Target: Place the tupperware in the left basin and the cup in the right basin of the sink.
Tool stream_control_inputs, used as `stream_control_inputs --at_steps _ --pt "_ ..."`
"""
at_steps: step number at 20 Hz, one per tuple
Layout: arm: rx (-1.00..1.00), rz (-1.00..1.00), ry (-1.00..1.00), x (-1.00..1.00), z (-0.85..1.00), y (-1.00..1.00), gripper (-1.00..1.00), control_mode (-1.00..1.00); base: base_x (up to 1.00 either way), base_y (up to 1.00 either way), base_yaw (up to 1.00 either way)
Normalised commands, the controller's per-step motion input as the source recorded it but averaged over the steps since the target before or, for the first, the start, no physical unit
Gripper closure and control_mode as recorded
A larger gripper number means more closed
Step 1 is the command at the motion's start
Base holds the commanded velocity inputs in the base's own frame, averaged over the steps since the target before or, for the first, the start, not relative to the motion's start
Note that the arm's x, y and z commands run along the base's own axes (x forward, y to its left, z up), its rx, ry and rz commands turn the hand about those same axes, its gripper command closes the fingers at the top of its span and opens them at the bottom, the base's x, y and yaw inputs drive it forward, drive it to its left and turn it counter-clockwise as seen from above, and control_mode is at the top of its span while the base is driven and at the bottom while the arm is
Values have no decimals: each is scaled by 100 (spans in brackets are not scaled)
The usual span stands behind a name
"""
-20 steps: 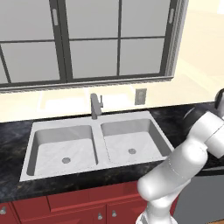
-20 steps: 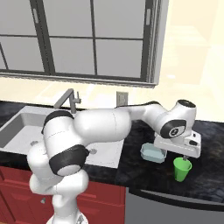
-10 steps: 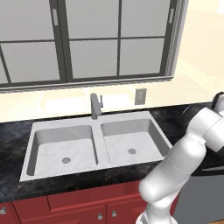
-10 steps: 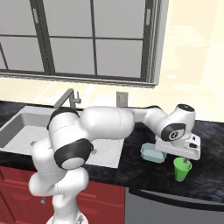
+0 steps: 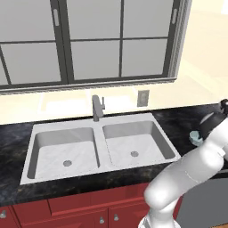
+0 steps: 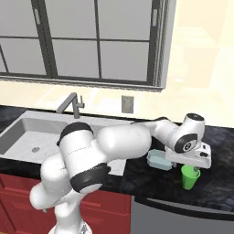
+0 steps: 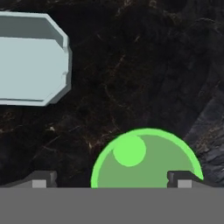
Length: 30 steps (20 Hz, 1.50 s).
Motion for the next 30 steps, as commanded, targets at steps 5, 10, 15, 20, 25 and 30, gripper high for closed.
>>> stream_control_inputs --at_steps 5,10,15,20,25,30 --pt "0 9 0 14 -12 -1 -100 -100 0 0 0" --pt "0 2 4 -6 -21 2 -100 -100 0 0 0" --pt "0 -3 5 -34 -31 0 -100 -100 0 0 0" --pt "0 -6 4 -35 -33 4 -100 -100 0 0 0" --pt "2 -5 1 -19 -32 12 100 -100 0 0 0" --pt "1 0 0 2 -17 24 100 -100 0 0 0"
